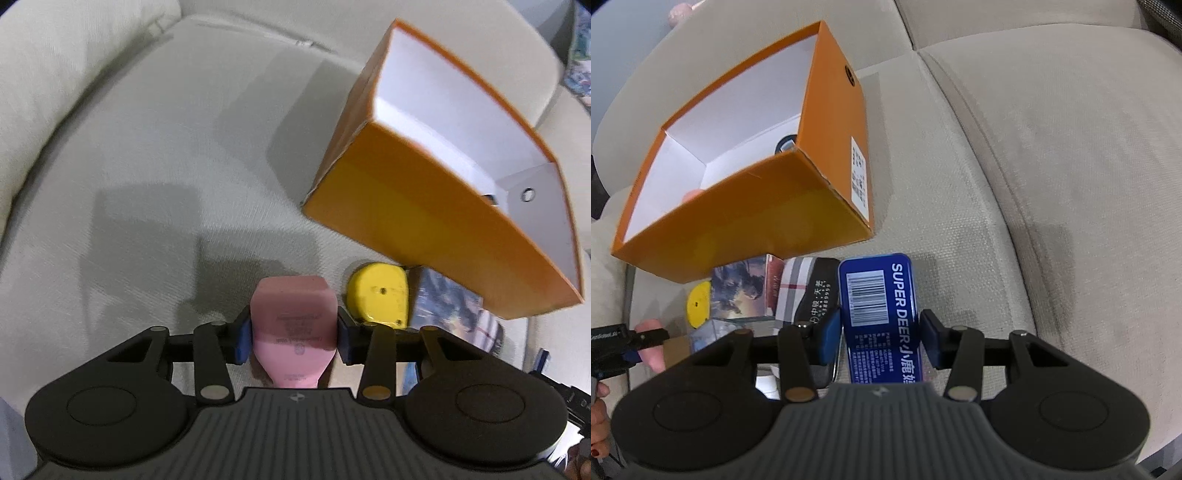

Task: Organize rigid objects
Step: 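Lift the pink lotion bottle and blue tin and carry both into the shoebox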

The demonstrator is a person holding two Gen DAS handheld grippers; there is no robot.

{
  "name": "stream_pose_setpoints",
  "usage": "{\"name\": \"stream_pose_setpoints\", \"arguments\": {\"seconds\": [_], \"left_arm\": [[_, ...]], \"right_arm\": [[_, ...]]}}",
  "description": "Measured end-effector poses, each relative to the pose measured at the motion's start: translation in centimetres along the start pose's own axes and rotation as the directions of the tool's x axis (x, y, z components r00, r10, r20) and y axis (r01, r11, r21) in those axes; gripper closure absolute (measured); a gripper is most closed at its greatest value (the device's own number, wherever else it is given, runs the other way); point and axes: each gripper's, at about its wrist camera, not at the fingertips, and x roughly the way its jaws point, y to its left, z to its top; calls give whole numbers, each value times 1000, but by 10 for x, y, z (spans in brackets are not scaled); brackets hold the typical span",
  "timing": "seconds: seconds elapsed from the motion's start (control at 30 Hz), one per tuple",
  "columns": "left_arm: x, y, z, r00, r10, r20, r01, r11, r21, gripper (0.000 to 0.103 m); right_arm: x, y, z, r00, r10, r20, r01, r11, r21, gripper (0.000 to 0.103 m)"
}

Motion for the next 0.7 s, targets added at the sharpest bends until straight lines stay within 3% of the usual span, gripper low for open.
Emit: {"name": "stream_pose_setpoints", "arguments": {"seconds": [0.23, 0.43, 0.57, 0.7], "left_arm": [[-52, -7, 10, 990, -89, 104, 86, 996, 40, 54], [-93, -41, 39, 963, -185, 193, 172, 982, 81, 54], [-94, -75, 80, 954, -196, 225, 176, 979, 107, 54], [-62, -105, 117, 968, -159, 194, 138, 983, 118, 54]], "right_arm": [[-48, 21, -5, 989, 107, 106, -104, 994, -27, 55], [-91, 69, 29, 945, 253, 208, -239, 967, -91, 55], [-86, 107, 75, 934, 274, 231, -249, 960, -132, 55], [-49, 128, 111, 943, 256, 212, -232, 964, -132, 55]]}}
